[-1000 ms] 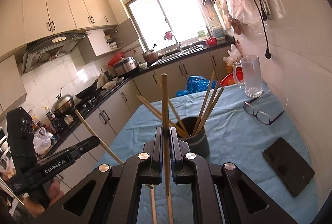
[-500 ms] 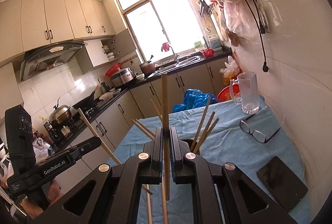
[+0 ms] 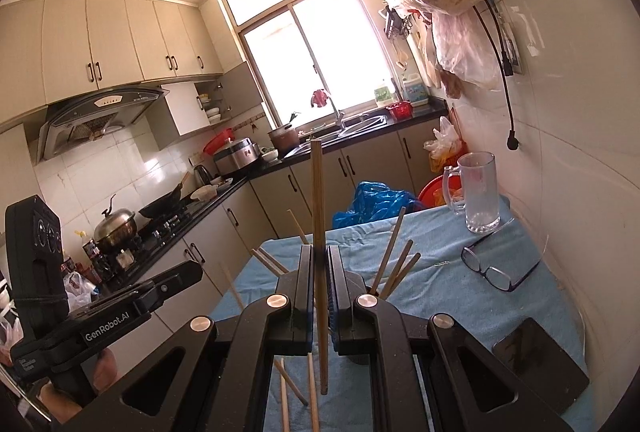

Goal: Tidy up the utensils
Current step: 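Lower both chopsticks toward the black cup, adjusting their position above the rim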

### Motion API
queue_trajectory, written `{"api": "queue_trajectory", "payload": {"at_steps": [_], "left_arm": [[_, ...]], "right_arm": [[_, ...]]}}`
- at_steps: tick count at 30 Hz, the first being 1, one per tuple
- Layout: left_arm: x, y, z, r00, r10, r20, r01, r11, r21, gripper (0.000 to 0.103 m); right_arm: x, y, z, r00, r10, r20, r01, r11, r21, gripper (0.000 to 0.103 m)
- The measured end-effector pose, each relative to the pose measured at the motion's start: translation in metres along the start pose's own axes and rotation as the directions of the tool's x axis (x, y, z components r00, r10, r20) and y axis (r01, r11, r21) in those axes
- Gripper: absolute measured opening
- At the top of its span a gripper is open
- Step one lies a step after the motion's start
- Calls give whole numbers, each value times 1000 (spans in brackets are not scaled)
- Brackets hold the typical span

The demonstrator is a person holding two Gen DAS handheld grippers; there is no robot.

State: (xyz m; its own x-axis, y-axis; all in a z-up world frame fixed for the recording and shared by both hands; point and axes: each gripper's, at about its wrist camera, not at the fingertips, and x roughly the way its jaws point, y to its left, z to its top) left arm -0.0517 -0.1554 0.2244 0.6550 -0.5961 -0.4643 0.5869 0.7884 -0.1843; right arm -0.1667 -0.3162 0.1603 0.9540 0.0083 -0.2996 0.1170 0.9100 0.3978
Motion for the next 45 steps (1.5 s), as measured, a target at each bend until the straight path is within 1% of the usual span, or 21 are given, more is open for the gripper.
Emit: {"api": "queue_trajectory", "payload": {"at_steps": [6, 8, 10, 11, 12, 14, 17, 19, 22, 24, 25, 28, 29, 30, 31, 32, 36, 39, 41, 42, 45], "left_arm": [[12, 28, -9, 998, 27, -53, -30, 998, -59, 7], [26, 50, -15, 992, 43, -119, -56, 992, -111, 16], [41, 73, -21, 984, 62, -168, -90, 982, -165, 22], [56, 88, -25, 974, 85, -212, -127, 973, -191, 27], [67, 98, -29, 964, 91, -250, -145, 967, -208, 28], [99, 126, -39, 937, 50, -346, -158, 943, -292, 28], [135, 153, -52, 897, 46, -440, -221, 909, -355, 28], [156, 165, -60, 873, 64, -483, -273, 885, -378, 28], [182, 174, -67, 847, 57, -529, -308, 863, -400, 28], [196, 176, -69, 838, 53, -544, -314, 862, -399, 29], [206, 176, -70, 825, 68, -562, -332, 862, -384, 29], [224, 179, -77, 802, 79, -591, -354, 861, -365, 29], [230, 179, -79, 789, 87, -608, -369, 859, -355, 26], [232, 180, -79, 795, 109, -596, -376, 860, -345, 24], [235, 179, -78, 791, 122, -599, -381, 865, -327, 12], [238, 179, -79, 787, 115, -606, -377, 867, -325, 8], [234, 176, -81, 803, 133, -580, -373, 873, -316, 7], [218, 177, -82, 838, 97, -538, -336, 868, -366, 6], [199, 174, -78, 868, 92, -487, -307, 870, -384, 6], [187, 170, -75, 885, 90, -458, -289, 876, -386, 6], [151, 156, -67, 922, 98, -375, -247, 894, -374, 6]], "right_arm": [[5, -5, -1, 1000, 1, -10, -1, 1000, 9, 7], [6, -4, -4, 1000, 2, -15, -2, 1000, 6, 7], [7, -4, -6, 1000, 3, -18, -3, 1000, 4, 7], [8, -4, -6, 1000, 5, -20, -5, 1000, 5, 7], [9, -5, -5, 1000, 6, -21, -6, 1000, 5, 7], [11, -4, -5, 1000, 8, -23, -8, 1000, 6, 7], [11, -4, -6, 1000, 13, -23, -12, 1000, 7, 7], [11, -4, -5, 1000, 13, -23, -12, 1000, 7, 7], [12, -5, -3, 1000, 15, -25, -14, 1000, 9, 7], [12, -5, -3, 1000, 15, -23, -15, 1000, 6, 7], [12, -5, -2, 1000, 16, -23, -16, 1000, 4, 7], [14, -6, 0, 999, 21, -29, -21, 1000, 11, 7], [16, -6, 2, 999, 26, -34, -26, 1000, 15, 7], [17, -6, 4, 999, 32, -36, -31, 999, 17, 7], [17, -7, 6, 999, 37, -34, -37, 999, 16, 7], [19, -7, 7, 998, 44, -33, -44, 999, 14, 7], [29, -7, 15, 997, 65, -48, -65, 998, 16, 7], [38, -9, 18, 995, 82, -64, -81, 997, 15, 7], [42, -10, 20, 994, 85, -70, -84, 996, 12, 7], [44, -11, 20, 994, 85, -72, -85, 996, 13, 7], [47, -15, 19, 993, 87, -75, -85, 996, 25, 7]]}}
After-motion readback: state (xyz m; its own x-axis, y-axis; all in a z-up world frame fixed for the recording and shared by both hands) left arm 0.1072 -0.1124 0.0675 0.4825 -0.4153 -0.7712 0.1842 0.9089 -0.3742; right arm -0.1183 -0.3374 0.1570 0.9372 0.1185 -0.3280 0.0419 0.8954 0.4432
